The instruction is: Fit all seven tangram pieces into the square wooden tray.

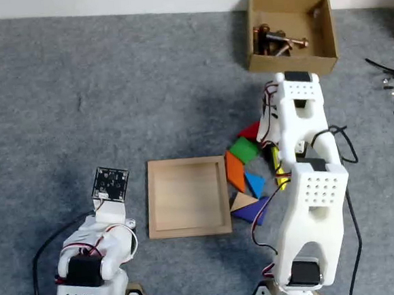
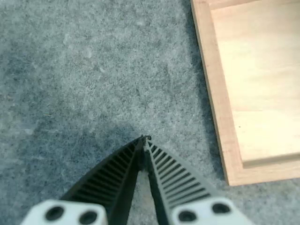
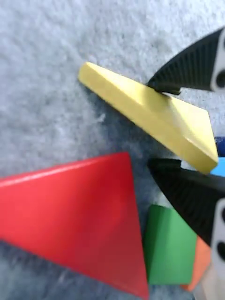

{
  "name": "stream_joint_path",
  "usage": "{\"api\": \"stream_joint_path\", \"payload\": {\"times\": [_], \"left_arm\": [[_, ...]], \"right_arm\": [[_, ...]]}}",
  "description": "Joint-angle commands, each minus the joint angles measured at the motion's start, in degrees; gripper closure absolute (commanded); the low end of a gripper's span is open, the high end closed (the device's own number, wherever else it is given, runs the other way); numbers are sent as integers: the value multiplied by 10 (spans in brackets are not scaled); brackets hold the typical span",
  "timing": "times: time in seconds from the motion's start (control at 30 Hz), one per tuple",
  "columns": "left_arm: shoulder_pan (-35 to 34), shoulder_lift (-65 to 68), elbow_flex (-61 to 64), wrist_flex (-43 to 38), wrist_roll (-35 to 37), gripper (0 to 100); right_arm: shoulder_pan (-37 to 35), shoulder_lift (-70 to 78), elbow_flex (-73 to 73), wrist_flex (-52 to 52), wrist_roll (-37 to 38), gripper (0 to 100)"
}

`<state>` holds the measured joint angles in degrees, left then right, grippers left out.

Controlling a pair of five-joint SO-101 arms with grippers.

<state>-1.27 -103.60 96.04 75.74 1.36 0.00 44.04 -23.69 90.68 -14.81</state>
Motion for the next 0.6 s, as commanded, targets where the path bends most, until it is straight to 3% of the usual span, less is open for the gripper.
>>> {"api": "stream_joint_path", "payload": {"times": [0.0,0.57], "left_arm": [[4,-4,11,4,4,995],[4,-4,11,4,4,995]], "right_arm": [[10,2,-10,-21,14,796],[9,-65,-29,28,79,796]]}}
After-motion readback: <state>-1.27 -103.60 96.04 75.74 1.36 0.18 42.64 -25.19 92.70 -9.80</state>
